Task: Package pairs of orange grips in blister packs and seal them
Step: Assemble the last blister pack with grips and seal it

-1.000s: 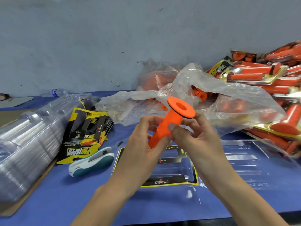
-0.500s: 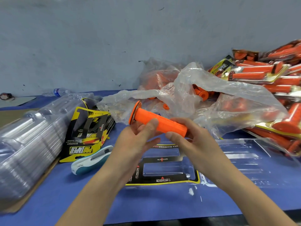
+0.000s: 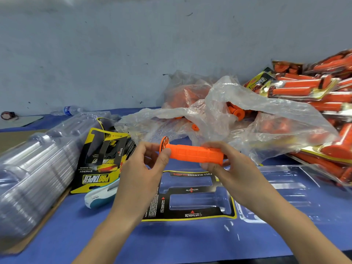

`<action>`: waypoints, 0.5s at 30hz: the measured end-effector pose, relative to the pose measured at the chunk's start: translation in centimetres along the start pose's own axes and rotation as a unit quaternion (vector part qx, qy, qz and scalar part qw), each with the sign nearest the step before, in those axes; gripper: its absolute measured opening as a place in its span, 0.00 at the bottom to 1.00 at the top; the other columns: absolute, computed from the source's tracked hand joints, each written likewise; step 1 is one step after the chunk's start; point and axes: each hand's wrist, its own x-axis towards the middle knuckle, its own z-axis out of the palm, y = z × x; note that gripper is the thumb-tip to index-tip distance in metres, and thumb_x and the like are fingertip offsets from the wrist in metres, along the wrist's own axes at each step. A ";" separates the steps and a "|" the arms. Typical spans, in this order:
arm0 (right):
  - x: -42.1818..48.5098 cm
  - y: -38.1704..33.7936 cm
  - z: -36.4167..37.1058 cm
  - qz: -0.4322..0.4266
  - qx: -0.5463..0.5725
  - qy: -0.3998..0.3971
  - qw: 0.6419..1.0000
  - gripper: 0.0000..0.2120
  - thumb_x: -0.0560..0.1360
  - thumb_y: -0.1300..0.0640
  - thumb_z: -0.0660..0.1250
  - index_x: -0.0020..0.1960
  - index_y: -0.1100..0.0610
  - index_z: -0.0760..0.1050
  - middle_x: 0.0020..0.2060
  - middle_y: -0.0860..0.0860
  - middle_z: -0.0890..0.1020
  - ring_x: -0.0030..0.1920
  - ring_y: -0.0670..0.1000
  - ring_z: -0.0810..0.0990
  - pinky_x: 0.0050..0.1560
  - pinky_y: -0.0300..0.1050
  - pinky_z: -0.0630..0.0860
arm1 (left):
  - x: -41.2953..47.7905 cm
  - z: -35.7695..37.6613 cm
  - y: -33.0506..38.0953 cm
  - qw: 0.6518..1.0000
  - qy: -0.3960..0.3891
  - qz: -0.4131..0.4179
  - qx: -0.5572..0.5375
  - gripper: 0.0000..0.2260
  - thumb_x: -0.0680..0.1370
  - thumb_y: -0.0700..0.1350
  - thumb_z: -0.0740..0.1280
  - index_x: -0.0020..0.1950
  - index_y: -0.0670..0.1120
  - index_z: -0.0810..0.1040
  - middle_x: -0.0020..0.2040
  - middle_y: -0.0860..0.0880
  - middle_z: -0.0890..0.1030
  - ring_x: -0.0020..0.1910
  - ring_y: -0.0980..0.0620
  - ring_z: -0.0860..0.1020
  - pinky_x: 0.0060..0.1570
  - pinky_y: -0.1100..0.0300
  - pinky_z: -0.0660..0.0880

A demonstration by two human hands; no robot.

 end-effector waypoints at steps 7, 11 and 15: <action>-0.1 0.8 0.3 -0.022 -0.046 -0.014 0.999 0.19 0.76 0.49 0.69 0.60 0.31 0.66 0.50 0.29 0.74 0.54 0.30 0.70 0.51 0.22 0.64 | 0.6 0.2 -0.9 0.997 -0.040 -0.060 0.029 0.11 0.77 0.59 0.65 0.44 0.52 0.79 0.36 0.60 0.82 0.33 0.61 0.77 0.31 0.68 0.69; -0.3 2.0 -0.2 0.006 -0.167 -0.057 0.984 0.28 0.79 0.48 0.64 0.73 0.34 0.55 0.66 0.38 0.69 0.65 0.43 0.67 0.64 0.41 0.66 | 1.0 0.1 -1.5 0.995 -0.028 -0.086 0.043 0.13 0.79 0.57 0.64 0.42 0.50 0.79 0.35 0.53 0.82 0.28 0.57 0.73 0.33 0.60 0.69; -0.7 3.3 -0.7 -0.004 -0.329 -0.048 0.943 0.18 0.82 0.48 0.57 0.72 0.40 0.64 0.69 0.42 0.66 0.67 0.50 0.65 0.67 0.44 0.61 | 1.0 0.2 -2.0 0.989 -0.038 -0.125 0.064 0.14 0.80 0.55 0.65 0.39 0.49 0.78 0.25 0.57 0.78 0.23 0.60 0.72 0.30 0.60 0.64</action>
